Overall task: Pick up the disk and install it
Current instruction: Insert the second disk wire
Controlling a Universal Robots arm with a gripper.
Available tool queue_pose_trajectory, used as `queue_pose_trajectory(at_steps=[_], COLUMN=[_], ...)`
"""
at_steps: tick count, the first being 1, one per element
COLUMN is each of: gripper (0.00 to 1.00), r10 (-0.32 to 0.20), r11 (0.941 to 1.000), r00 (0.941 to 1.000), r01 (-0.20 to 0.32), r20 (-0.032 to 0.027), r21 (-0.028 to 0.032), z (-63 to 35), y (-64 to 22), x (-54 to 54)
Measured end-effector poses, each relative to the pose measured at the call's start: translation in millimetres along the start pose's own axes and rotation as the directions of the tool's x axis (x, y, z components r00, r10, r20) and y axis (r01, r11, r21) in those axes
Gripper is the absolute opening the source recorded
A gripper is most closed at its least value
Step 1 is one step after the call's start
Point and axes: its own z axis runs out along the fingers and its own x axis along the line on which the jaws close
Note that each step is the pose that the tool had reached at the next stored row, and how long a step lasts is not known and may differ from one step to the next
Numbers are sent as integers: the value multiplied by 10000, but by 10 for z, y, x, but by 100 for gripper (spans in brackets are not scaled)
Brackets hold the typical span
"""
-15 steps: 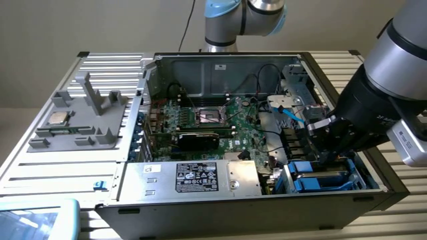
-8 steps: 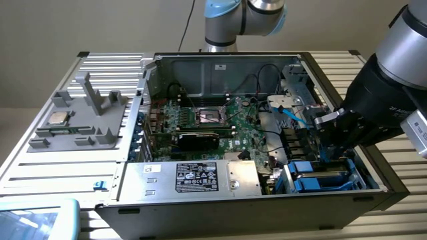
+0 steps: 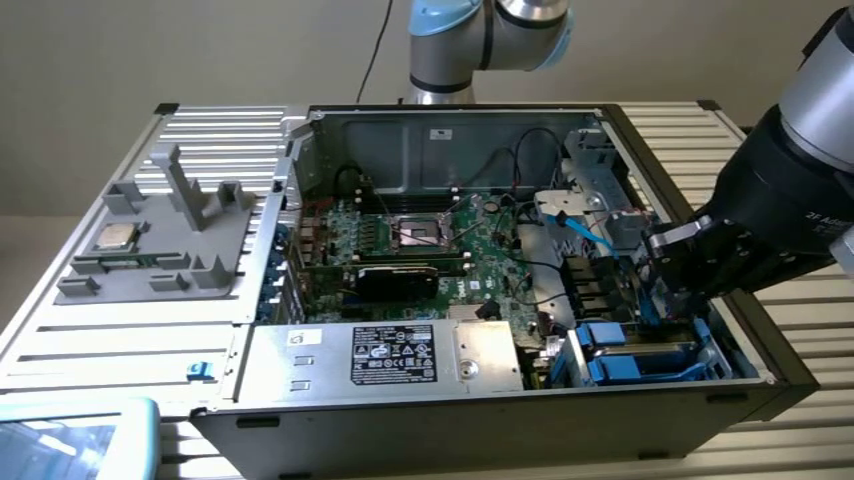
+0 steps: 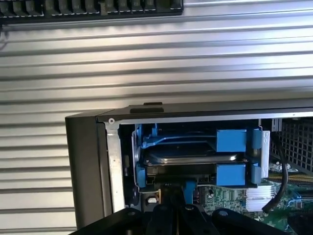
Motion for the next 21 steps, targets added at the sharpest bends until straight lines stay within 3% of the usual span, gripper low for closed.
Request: queue_pose_trajectory(at_steps=[7, 14, 17, 21], gripper=[11, 11, 11, 11], r10=[-49, -55, -59, -61], r11=[10000, 10000, 9999, 9993], r00=[10000, 10000, 10000, 10000], r01=[49, 55, 59, 61], r20=[5, 8, 3, 7], r21=[-1, -6, -116, -369], z=[97, 82, -24, -91], y=[10, -23, -92, -178], x=[-1, -3, -11, -35])
